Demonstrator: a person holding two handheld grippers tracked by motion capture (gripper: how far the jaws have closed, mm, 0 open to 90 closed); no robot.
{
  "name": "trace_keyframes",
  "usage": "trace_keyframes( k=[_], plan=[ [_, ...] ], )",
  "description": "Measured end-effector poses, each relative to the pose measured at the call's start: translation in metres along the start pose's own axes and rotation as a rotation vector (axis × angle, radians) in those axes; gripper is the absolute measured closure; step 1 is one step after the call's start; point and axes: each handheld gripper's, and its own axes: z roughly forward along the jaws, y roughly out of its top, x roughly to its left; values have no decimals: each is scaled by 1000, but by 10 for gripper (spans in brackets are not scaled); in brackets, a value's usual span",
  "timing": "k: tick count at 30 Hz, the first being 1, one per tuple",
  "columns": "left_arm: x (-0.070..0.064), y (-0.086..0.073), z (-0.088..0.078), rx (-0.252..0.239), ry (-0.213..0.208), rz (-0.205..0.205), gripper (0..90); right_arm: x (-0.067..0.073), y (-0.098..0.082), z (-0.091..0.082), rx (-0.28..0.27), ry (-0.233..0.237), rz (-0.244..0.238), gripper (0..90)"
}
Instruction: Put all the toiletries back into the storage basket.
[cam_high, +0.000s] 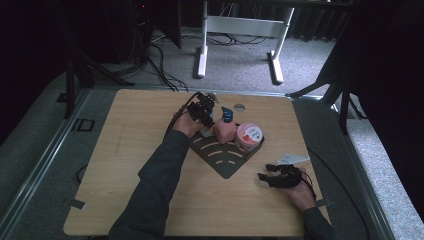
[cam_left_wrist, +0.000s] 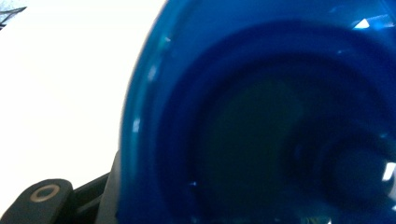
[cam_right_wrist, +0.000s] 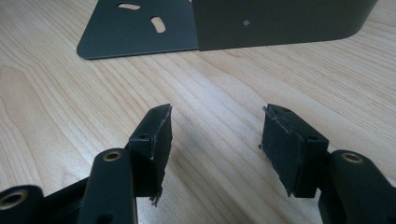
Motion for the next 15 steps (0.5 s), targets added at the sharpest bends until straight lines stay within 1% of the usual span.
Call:
trace_keyframes(
  k=[2, 6, 8, 10, 15],
  plan=[
    [0, 0, 2, -2, 10, 4, 556, 0, 0, 0, 0, 0, 0, 424],
    [1, 1, 5, 0, 3, -7, 555, -1, 0, 0, -2, 3, 1, 424],
    [1, 1, 7, 3, 3, -10, 555, 0, 0, 0, -3, 3, 1, 424],
    [1, 1, 9, 10, 5, -4, 555, 0, 0, 0, -3, 3, 2, 425],
    [1, 2, 10, 10, 1, -14, 554, 0, 0, 0, -2, 3, 1, 424]
  ],
)
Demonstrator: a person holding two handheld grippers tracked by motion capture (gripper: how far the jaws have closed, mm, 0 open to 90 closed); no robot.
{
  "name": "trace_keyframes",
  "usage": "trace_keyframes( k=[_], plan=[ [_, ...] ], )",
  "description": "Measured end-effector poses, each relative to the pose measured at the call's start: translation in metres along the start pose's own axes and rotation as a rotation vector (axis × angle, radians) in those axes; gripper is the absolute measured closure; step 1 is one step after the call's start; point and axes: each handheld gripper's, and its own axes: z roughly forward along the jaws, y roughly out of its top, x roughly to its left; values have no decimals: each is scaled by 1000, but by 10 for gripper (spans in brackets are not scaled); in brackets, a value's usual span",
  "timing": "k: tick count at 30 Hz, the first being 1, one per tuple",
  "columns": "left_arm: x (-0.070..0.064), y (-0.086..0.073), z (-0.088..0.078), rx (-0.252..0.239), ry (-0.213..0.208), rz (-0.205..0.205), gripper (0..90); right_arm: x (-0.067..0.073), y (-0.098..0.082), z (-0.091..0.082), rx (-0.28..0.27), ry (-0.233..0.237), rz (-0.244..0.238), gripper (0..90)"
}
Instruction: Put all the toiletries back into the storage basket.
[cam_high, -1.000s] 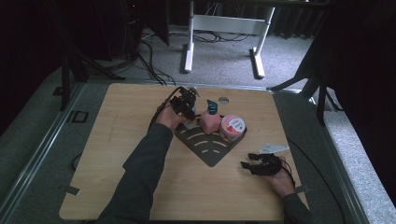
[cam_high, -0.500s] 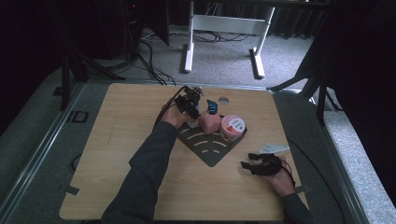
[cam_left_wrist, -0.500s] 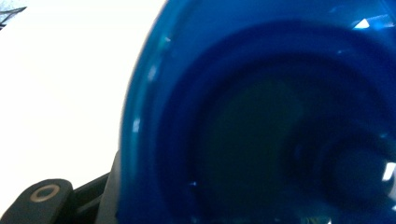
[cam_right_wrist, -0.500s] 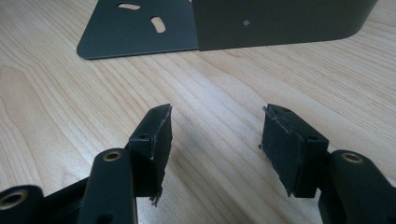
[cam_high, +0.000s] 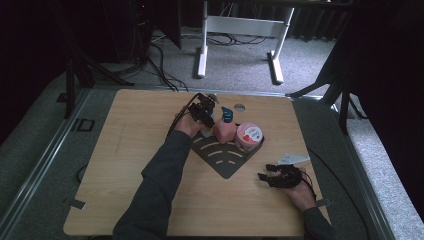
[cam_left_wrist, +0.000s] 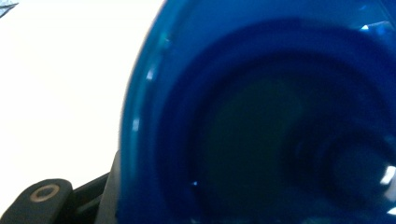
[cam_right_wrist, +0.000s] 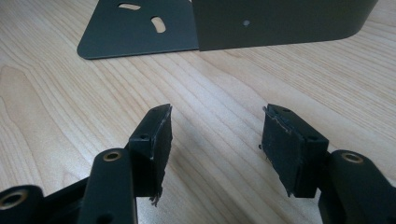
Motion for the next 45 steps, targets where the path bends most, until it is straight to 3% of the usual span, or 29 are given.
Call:
trace_keyframes(
  k=[20, 26, 33, 39, 45],
  plan=[
    [2, 2, 7, -8, -11, -33, 545, 0, 0, 0, 2, -2, -3, 424],
    [1, 4, 9, -36, -21, -54, 533, 0, 0, 0, 2, -2, -4, 424],
    [4, 3, 3, -61, -56, -73, 433, 1, 0, 0, 5, -7, -4, 424],
    [3, 2, 0, -59, -63, -67, 406, 1, 0, 0, 5, -8, -4, 424],
    [3, -2, -5, -62, -33, -67, 295, 1, 0, 0, 5, -8, -5, 424]
  ],
)
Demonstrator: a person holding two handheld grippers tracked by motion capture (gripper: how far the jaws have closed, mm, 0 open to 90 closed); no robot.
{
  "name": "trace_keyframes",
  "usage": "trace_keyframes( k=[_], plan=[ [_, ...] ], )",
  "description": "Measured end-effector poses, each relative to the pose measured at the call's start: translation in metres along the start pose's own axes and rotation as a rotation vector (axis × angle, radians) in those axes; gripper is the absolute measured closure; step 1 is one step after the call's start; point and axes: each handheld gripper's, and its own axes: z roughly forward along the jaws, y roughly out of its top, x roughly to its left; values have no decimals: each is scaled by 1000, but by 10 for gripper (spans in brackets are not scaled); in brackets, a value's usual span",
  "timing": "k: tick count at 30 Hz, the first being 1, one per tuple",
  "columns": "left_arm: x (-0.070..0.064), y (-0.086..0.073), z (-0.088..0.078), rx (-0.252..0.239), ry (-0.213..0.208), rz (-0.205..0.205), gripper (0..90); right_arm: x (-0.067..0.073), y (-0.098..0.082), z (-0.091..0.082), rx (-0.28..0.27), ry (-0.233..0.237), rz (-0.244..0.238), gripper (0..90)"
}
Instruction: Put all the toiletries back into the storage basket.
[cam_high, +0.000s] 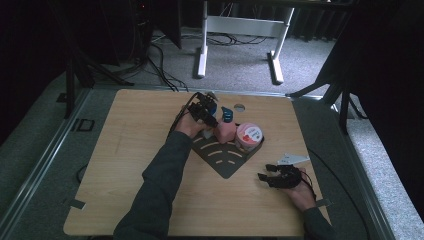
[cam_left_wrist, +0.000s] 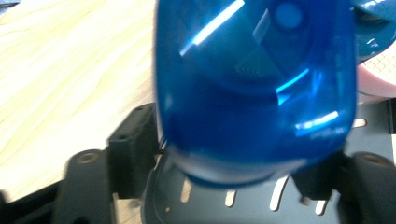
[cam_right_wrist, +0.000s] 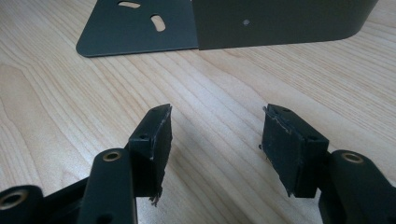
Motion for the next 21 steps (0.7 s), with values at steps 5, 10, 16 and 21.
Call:
trace_keyframes(
  k=[5, 10, 16, 21],
  plan=[
    [4, -4, -9, -18, -8, -8, 241, 0, 0, 0, 0, -1, -1, 423],
    [6, -9, -18, -32, -11, -2, 180, 0, 0, 0, 0, -2, -1, 423],
    [11, -12, -28, -35, 28, -5, 158, 0, 0, 0, -1, 1, -1, 423],
    [15, -14, -34, -37, 44, -3, 158, 0, 0, 0, -3, 2, 1, 423]
  ],
)
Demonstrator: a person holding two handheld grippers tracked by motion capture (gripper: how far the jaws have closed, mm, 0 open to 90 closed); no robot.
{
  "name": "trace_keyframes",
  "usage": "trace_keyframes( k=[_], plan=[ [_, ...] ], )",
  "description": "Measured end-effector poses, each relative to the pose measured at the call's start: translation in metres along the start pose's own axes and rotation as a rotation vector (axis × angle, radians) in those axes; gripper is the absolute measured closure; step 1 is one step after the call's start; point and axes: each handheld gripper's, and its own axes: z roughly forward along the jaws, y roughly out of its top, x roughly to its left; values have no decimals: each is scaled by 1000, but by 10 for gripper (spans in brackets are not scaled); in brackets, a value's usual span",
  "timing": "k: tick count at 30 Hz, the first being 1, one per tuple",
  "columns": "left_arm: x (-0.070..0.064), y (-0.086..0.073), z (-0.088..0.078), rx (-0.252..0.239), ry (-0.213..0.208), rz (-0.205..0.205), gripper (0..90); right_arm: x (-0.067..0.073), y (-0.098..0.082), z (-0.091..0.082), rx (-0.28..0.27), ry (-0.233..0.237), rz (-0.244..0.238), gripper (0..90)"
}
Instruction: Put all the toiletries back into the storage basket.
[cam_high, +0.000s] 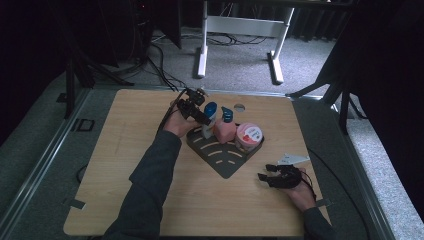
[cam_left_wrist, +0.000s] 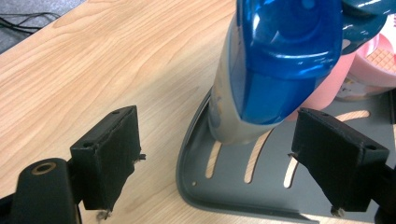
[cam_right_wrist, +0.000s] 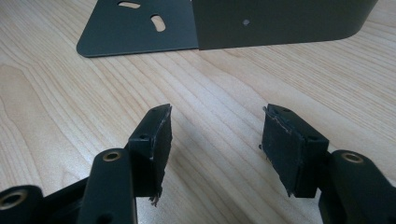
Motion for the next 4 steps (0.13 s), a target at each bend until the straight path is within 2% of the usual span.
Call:
trace_keyframes(
  k=[4],
  plan=[
    [2, -2, -3, 0, 7, 5, 157, 0, 0, 0, 1, 0, -1, 423]
  ],
)
